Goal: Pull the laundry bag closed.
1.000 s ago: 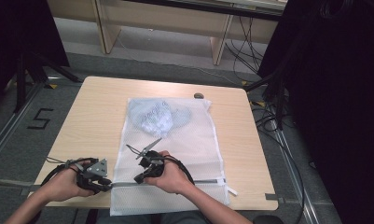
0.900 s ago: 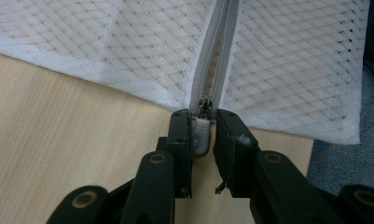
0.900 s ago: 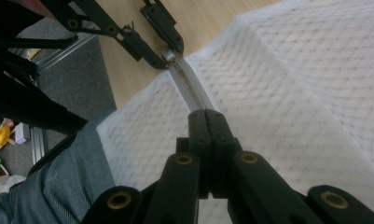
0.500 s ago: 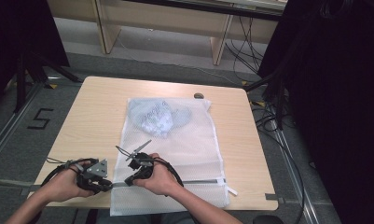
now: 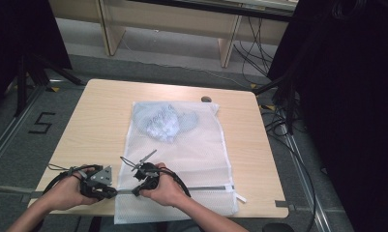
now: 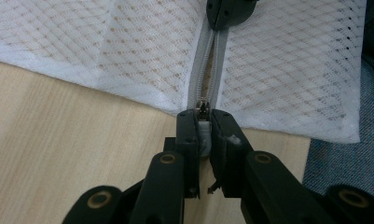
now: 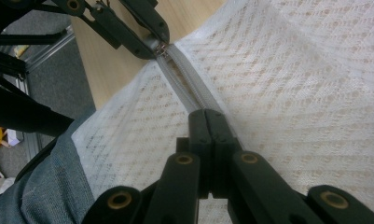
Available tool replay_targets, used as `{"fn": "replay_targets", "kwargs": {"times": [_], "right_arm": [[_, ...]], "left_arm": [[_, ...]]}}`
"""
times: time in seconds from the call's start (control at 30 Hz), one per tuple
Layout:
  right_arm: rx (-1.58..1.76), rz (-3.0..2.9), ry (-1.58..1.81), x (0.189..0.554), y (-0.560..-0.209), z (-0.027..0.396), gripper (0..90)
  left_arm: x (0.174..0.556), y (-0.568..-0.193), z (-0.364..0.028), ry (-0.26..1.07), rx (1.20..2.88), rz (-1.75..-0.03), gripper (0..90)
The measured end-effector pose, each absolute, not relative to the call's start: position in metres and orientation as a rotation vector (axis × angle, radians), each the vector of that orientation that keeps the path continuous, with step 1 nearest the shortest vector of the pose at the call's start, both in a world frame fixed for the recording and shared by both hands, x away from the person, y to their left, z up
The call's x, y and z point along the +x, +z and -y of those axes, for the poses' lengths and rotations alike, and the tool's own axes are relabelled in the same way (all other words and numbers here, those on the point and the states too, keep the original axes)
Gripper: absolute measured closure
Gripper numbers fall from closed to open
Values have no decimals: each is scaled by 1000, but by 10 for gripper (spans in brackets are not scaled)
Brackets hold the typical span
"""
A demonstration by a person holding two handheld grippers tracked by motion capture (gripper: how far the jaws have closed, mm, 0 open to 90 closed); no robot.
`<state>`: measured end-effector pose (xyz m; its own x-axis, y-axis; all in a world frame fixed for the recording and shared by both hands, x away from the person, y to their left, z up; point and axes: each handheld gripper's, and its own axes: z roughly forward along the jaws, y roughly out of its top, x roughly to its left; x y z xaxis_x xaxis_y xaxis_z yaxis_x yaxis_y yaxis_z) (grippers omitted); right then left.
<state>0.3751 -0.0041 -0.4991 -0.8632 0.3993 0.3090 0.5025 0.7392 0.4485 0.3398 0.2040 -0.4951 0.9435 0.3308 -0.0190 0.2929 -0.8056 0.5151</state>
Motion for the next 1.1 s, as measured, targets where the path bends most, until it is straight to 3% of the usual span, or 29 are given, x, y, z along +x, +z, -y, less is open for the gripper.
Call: {"fn": "replay_targets", "kwargs": {"times": [0.77,1.1], "right_arm": [[-791,2681,-789,376,-500,1,900],[-759,2694,-795,378,-501,2,900]], "left_arm": [[347,-468,-201,121,2539,-393,810],[350,-456,-192,120,2624,-327,816]]}}
